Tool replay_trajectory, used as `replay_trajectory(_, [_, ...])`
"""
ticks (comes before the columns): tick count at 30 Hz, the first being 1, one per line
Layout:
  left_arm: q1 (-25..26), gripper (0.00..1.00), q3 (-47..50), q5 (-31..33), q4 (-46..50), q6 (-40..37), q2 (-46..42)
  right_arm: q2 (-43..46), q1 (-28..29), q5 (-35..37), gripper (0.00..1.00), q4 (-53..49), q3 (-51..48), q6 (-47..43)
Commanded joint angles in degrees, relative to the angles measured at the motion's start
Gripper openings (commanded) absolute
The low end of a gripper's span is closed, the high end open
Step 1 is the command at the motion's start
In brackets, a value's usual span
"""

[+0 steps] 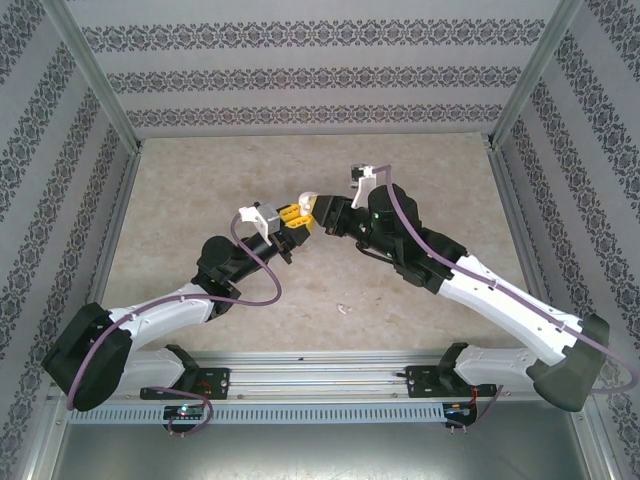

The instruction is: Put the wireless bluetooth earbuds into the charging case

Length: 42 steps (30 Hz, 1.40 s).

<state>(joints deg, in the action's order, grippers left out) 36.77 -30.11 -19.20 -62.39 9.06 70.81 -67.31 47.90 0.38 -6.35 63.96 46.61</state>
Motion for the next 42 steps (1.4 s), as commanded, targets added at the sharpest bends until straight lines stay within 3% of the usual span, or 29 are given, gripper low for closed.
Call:
replay_trajectory(1, [0.75,0.0,-0.94,1.03,-3.88,0.78,-0.64,1.43,0.79,1.62,0.2,-0.93,-1.83,0.37])
replay_trajectory(19, [0.76,0.0,-1.38,1.08,-3.48,1.27,-0.27,-0.77,0.97,-0.41,0.31,-5.05,1.77,0.59])
replay_trajectory(27, [0.74,0.0,-1.24,1.0,-2.98,1.11,-0.38,0.21,0.95,-0.04,0.45,-8.0,4.68,-1.32])
replay_trajectory(31, [0.68,0.0,-0.88,0.64,-1.8,0.97,-1.35,1.6,0.39,0.89,0.48,-12.62,7.77,-4.36])
replay_trajectory(42, [0.67,0.0,-1.51,-6.39,2.77,2.97,-3.23,0.3,-7.57,-14.57,0.38,-20.17,13.65,-7.56])
